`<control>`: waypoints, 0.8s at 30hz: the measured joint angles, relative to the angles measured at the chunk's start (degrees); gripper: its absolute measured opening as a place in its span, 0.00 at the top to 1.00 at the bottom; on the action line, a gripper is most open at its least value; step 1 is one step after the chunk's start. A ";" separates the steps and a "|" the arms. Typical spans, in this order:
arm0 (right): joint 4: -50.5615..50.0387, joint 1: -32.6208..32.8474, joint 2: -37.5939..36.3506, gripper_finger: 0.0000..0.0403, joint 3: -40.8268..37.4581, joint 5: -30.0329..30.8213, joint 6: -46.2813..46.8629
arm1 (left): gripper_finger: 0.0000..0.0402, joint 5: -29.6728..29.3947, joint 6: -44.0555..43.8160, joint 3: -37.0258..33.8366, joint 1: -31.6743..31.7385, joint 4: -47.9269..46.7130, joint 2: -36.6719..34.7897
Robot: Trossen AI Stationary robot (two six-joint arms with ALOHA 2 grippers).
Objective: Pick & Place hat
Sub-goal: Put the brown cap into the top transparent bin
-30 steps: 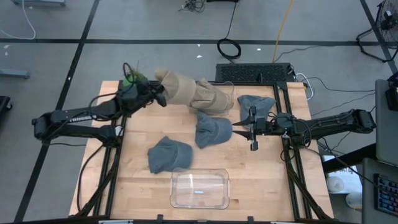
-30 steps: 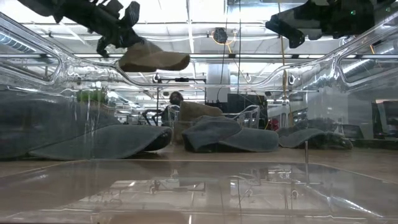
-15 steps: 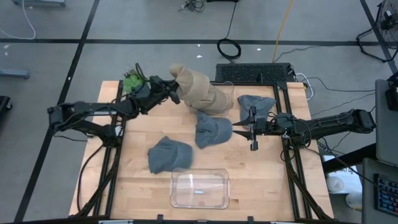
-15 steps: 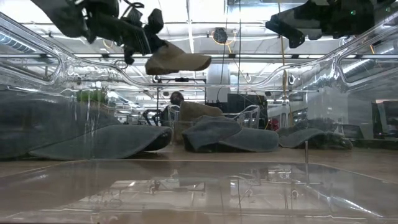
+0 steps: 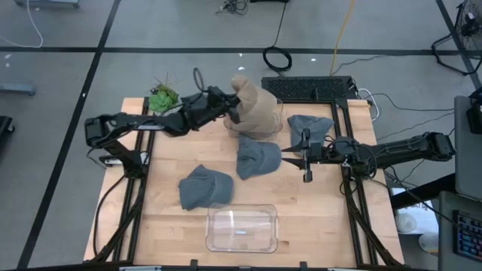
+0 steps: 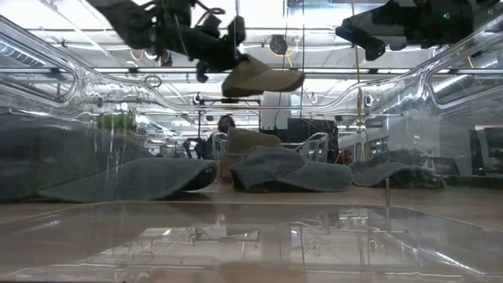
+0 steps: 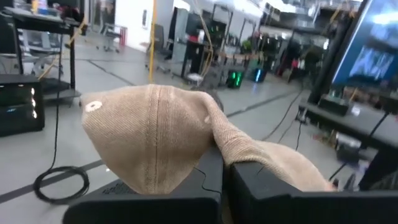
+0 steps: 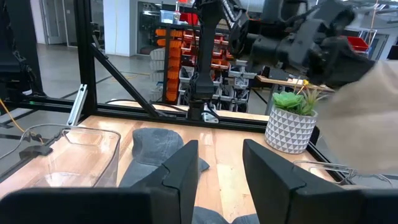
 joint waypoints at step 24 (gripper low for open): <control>0.02 0.00 0.00 0.71 -0.01 -0.01 0.00 | 1.00 -9.09 1.71 14.17 0.02 -14.20 15.86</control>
